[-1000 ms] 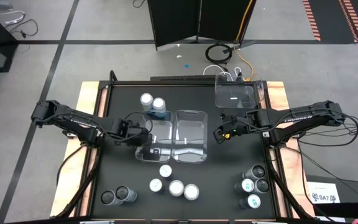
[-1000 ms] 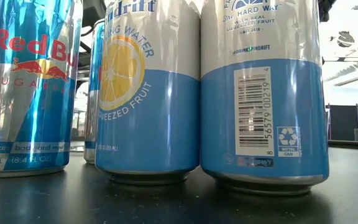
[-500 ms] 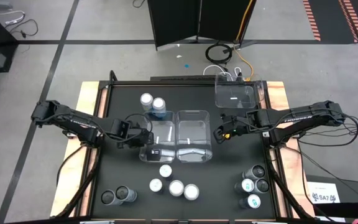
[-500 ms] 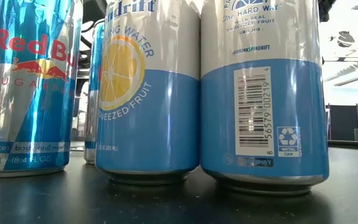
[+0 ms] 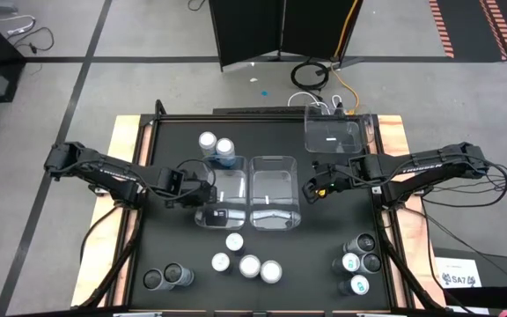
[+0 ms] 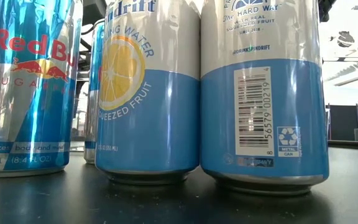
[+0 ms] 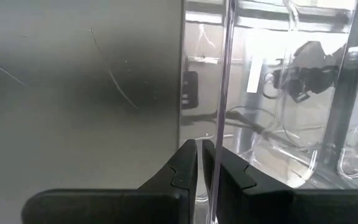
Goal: Sort soda cans
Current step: Move the transparent bins to the center
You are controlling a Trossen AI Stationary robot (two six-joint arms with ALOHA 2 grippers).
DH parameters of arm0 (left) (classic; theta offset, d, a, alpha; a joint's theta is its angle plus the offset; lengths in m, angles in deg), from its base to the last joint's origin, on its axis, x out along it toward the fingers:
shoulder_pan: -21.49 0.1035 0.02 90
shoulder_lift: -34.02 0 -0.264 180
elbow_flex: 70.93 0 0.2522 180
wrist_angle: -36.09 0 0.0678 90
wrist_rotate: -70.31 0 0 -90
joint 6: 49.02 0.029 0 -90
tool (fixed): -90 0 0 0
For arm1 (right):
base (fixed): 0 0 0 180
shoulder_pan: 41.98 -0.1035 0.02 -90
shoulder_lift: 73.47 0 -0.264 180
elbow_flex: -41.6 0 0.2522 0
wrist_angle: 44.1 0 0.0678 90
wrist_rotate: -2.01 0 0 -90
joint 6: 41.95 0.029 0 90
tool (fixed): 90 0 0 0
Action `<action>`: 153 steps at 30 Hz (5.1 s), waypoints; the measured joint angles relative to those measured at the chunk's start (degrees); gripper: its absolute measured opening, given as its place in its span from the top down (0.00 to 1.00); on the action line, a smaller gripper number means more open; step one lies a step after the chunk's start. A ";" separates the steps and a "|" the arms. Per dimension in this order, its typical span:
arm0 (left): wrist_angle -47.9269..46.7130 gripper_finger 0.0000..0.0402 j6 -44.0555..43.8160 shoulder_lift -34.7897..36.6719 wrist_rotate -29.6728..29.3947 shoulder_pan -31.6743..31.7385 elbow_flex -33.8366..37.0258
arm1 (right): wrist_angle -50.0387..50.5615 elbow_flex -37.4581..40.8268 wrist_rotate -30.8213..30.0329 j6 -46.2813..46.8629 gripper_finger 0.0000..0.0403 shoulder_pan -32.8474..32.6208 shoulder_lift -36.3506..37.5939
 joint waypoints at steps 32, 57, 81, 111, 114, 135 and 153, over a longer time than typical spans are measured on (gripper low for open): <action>2.57 0.67 -3.17 0.41 -0.17 0.00 0.02 | 0.02 0.00 2.61 -3.26 0.67 0.02 -0.01; 1.76 0.61 27.81 24.46 -9.22 0.00 0.02 | 3.45 -0.09 -7.86 6.89 0.67 0.92 9.37; 3.67 0.61 63.29 34.40 -10.71 0.00 0.04 | -13.22 -3.77 -21.02 23.01 0.85 -1.81 0.50; 1.85 0.61 66.02 40.19 -15.61 0.04 0.04 | 19.31 -16.61 22.52 -8.25 1.00 49.54 0.22; 2.98 0.61 66.00 40.19 -15.67 0.02 0.04 | 18.43 -16.61 25.41 -13.47 1.00 53.75 -0.05; 4.53 0.61 65.81 40.19 -15.85 0.00 0.04 | 16.32 -16.59 32.66 -39.98 1.00 63.06 -10.99; 4.62 0.61 65.71 40.19 -15.85 0.00 0.04 | 17.21 -16.59 28.28 -50.21 0.99 63.01 -11.32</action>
